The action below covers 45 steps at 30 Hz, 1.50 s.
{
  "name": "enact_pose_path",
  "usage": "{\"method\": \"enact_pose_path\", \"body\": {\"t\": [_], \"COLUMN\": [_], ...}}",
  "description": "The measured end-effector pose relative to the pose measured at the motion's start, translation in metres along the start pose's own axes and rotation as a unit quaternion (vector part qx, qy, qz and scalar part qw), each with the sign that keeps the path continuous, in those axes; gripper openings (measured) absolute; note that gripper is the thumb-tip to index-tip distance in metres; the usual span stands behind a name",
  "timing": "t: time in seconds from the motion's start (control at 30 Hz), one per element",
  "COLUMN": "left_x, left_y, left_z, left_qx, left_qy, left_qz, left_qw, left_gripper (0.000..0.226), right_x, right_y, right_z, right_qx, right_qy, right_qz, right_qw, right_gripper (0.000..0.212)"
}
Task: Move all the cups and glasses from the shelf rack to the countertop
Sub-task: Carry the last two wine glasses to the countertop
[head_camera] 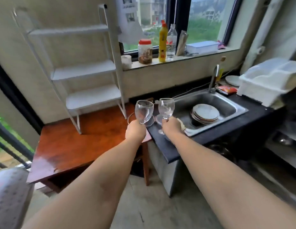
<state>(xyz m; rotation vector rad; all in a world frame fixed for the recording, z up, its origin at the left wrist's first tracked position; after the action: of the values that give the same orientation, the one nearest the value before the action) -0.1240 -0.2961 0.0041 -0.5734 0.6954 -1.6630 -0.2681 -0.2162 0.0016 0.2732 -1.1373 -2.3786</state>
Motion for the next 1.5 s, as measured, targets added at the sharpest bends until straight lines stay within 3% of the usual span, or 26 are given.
{"method": "enact_pose_path", "body": {"t": [0.3,0.57,0.87,0.97,1.27,1.5], "left_x": [-0.183,-0.323,-0.418,-0.439,-0.474,-0.505], "left_y": [-0.047,-0.118,-0.183,-0.209,-0.328,-0.401], "left_z": [-0.167,-0.277,-0.369,-0.401,-0.508,-0.567], "left_qx": [0.047,0.076,0.059,0.060,0.033,0.030], "left_qy": [0.169,0.295,0.388,0.412,0.478,0.493], "left_qz": [-0.034,-0.121,-0.144,-0.150,-0.182,-0.221], "left_qw": [0.984,0.945,0.908,0.897,0.859,0.841], "left_gripper": [0.031,0.019,0.022,0.014,0.026,0.024], "right_x": [-0.052,-0.108,-0.147,-0.144,-0.074,-0.034], "right_y": [-0.239,-0.380,-0.473,-0.497,-0.555,-0.593], "right_z": [0.156,0.294,0.393,0.416,0.514,0.574], "right_qx": [-0.070,-0.088,-0.073,-0.072,-0.045,-0.034], "right_qy": [-0.050,-0.146,-0.246,-0.265,-0.341,-0.375], "right_qz": [-0.162,-0.294,-0.412,-0.437,-0.463,-0.462], "right_qw": [0.983,0.940,0.875,0.856,0.817,0.803], "right_gripper": [0.032,0.026,0.032,0.032,0.033,0.026]}}
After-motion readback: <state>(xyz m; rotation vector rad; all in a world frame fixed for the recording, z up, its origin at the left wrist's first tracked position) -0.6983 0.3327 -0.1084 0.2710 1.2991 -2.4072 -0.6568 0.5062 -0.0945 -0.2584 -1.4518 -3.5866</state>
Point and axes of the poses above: each hand's wrist, its own x-axis towards the middle knuckle, its own z-axis out of the back of the hand, y = z × x, the point moved 6 cm from there along x, towards the middle knuckle, and after that the axes turned 12 degrees about -y, right-handed, at the moved point
